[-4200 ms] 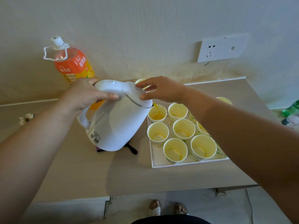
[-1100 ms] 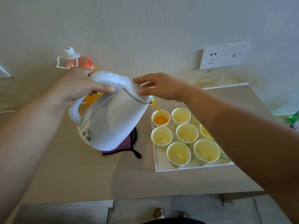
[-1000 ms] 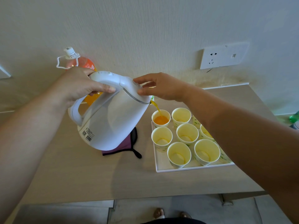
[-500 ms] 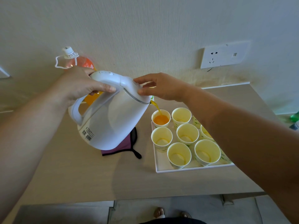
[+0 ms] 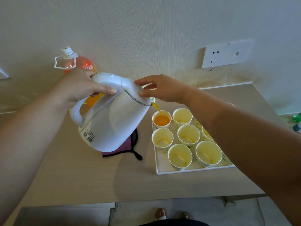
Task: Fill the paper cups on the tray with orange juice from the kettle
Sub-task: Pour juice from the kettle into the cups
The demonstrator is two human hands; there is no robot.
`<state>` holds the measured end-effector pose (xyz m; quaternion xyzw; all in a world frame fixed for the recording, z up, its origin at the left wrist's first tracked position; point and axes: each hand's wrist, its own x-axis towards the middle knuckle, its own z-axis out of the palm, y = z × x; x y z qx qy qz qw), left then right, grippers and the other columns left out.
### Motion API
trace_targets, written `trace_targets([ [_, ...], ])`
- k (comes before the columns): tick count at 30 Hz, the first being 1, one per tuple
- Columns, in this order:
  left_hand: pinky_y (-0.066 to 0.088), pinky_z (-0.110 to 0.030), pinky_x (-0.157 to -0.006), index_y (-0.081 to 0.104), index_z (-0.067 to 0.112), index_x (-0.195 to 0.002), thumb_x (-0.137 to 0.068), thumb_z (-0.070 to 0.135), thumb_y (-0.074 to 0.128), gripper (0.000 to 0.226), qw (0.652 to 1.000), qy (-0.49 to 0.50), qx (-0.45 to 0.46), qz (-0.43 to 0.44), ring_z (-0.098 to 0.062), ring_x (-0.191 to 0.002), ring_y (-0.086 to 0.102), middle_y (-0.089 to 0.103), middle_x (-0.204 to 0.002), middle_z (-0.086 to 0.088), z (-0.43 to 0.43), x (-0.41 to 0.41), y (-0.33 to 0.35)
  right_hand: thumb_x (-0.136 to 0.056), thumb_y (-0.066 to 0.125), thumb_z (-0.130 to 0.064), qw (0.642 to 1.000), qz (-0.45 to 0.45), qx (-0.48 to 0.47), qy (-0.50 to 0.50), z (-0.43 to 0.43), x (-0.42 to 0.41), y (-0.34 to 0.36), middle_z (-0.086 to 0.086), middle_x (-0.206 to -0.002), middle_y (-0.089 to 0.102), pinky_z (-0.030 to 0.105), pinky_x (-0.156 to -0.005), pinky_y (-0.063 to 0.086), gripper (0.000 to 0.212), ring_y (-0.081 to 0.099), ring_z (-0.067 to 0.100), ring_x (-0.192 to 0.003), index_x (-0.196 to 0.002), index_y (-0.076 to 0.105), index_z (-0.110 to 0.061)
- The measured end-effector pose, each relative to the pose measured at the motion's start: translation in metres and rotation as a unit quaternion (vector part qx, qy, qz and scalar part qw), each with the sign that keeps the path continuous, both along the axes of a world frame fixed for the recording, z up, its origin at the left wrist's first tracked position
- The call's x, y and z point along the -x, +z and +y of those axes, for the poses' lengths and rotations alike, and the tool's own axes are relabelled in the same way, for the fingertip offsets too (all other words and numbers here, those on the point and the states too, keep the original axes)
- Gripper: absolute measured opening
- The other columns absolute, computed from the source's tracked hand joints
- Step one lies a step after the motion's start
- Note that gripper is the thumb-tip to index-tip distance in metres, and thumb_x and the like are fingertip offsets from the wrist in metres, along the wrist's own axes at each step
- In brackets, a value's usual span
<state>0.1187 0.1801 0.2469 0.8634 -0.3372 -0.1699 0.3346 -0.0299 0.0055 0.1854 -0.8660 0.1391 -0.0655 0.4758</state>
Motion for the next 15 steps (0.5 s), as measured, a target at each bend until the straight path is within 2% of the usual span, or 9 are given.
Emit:
trace_targets([
  [2,0.046,-0.029,-0.066,0.067,0.005,-0.097,-0.054,0.028,0.088,0.053,1.0,0.003,-0.001,0.003,-0.019,-0.068,0.054,0.062,-0.078,-0.007,-0.002,0.0,-0.002,-0.087,0.067,-0.028,1.0,0.003,-0.003,-0.001,0.0,0.001,0.0,-0.012,-0.126,0.058,0.022,-0.099,0.039,0.044,0.058,0.007,-0.111,-0.13,0.055,-0.029],
  [5,0.049,-0.035,-0.073,0.068,0.008,-0.096,-0.028,0.042,0.089,0.078,1.0,-0.001,-0.006,0.013,-0.02,-0.072,0.057,0.065,-0.083,-0.008,-0.002,0.002,-0.003,-0.088,0.066,-0.028,1.0,0.01,-0.007,-0.004,0.0,0.002,-0.002,-0.012,-0.127,0.058,0.019,-0.093,0.036,0.045,0.057,0.006,-0.111,-0.131,0.055,-0.029],
  [7,0.049,-0.034,-0.071,0.069,0.01,-0.093,-0.023,0.048,0.083,0.08,1.0,-0.004,-0.001,0.021,-0.019,-0.068,0.057,0.064,-0.079,-0.006,-0.002,0.002,-0.006,-0.088,0.067,-0.027,1.0,0.014,-0.007,-0.005,-0.001,0.003,-0.003,-0.011,-0.129,0.057,0.018,-0.093,0.036,0.045,0.057,0.006,-0.111,-0.131,0.055,-0.028],
  [10,0.045,-0.027,-0.06,0.067,0.014,-0.084,-0.042,0.032,0.091,0.052,0.999,-0.009,0.005,0.032,-0.017,-0.061,0.052,0.059,-0.068,-0.002,-0.006,0.002,-0.013,-0.088,0.066,-0.027,1.0,0.022,0.005,-0.004,-0.002,0.006,-0.006,-0.01,-0.13,0.056,0.018,-0.095,0.036,0.046,0.056,0.008,-0.112,-0.132,0.054,-0.028],
  [12,0.044,-0.02,-0.052,0.065,0.017,-0.081,-0.059,0.02,0.087,0.031,0.999,-0.007,0.01,0.032,-0.015,-0.057,0.05,0.057,-0.065,0.0,-0.01,0.003,-0.019,-0.088,0.066,-0.028,1.0,0.028,0.011,-0.004,-0.004,0.007,-0.009,-0.011,-0.13,0.056,0.02,-0.099,0.037,0.046,0.056,0.009,-0.114,-0.132,0.053,-0.027],
  [13,0.043,-0.017,-0.049,0.065,0.017,-0.082,-0.061,0.017,0.086,0.029,0.999,-0.007,0.011,0.034,-0.014,-0.056,0.049,0.056,-0.065,0.0,-0.011,0.003,-0.022,-0.088,0.066,-0.028,0.999,0.033,0.015,-0.004,-0.005,0.008,-0.01,-0.011,-0.13,0.055,0.021,-0.1,0.037,0.047,0.055,0.009,-0.115,-0.133,0.053,-0.027],
  [15,0.043,-0.02,-0.053,0.066,0.016,-0.088,-0.058,0.019,0.088,0.037,0.999,-0.006,0.014,0.049,-0.014,-0.058,0.049,0.057,-0.067,-0.001,-0.013,0.003,-0.029,-0.088,0.065,-0.029,0.999,0.042,0.029,-0.003,-0.006,0.009,-0.013,-0.01,-0.132,0.054,0.019,-0.097,0.036,0.048,0.054,0.01,-0.117,-0.134,0.052,-0.027],
])
